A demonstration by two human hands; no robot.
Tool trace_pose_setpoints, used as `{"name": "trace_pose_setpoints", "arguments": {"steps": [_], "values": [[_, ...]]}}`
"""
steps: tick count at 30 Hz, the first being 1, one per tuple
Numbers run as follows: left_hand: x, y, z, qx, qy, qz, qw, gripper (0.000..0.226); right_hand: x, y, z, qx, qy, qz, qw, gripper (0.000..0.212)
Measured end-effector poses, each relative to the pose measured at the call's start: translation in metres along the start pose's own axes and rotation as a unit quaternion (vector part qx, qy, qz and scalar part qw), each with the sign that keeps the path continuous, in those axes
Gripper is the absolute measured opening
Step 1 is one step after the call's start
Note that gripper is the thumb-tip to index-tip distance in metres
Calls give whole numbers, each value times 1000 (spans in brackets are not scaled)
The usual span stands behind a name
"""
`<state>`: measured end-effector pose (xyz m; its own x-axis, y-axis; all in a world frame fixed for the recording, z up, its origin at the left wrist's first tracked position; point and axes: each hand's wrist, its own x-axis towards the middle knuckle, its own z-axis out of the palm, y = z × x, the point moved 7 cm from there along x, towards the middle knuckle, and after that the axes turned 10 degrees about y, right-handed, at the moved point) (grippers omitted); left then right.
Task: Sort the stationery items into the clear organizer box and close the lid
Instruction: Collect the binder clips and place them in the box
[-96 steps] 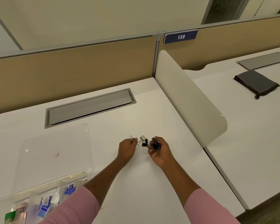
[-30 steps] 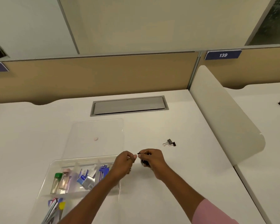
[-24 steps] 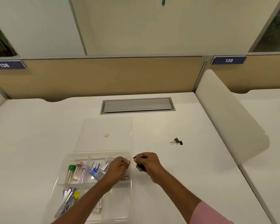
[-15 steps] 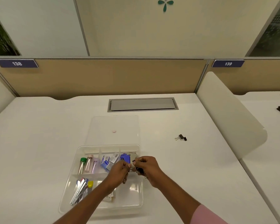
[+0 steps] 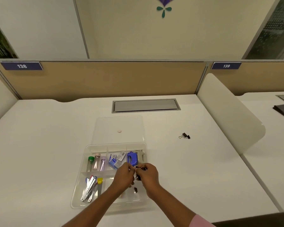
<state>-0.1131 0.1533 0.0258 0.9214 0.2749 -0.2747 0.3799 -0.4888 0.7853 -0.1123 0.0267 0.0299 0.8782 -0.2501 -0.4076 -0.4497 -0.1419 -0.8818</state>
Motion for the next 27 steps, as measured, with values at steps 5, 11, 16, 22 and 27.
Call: {"name": "trace_pose_setpoints", "arguments": {"steps": [5, 11, 16, 22, 27], "values": [[-1, 2, 2, 34, -2, 27, 999, 13, -9, -3, 2, -17, -1, 4, 1000, 13], [0, 4, 2, 70, 0, 47, 996, 8, -10, -6, 3, -43, -29, -4, 999, 24], [-2, 9, 7, 101, -9, 55, 993, 9, -4, -7, -3, -62, -26, -3, 998, 23], [0, 15, 9, 126, -14, 94, 988, 22, 12, -2, -8, -80, -24, -1, 997, 28], [8, 7, -3, -27, 22, 9, 999, 23, 18, -6, -10, -54, -40, 6, 998, 29]]}}
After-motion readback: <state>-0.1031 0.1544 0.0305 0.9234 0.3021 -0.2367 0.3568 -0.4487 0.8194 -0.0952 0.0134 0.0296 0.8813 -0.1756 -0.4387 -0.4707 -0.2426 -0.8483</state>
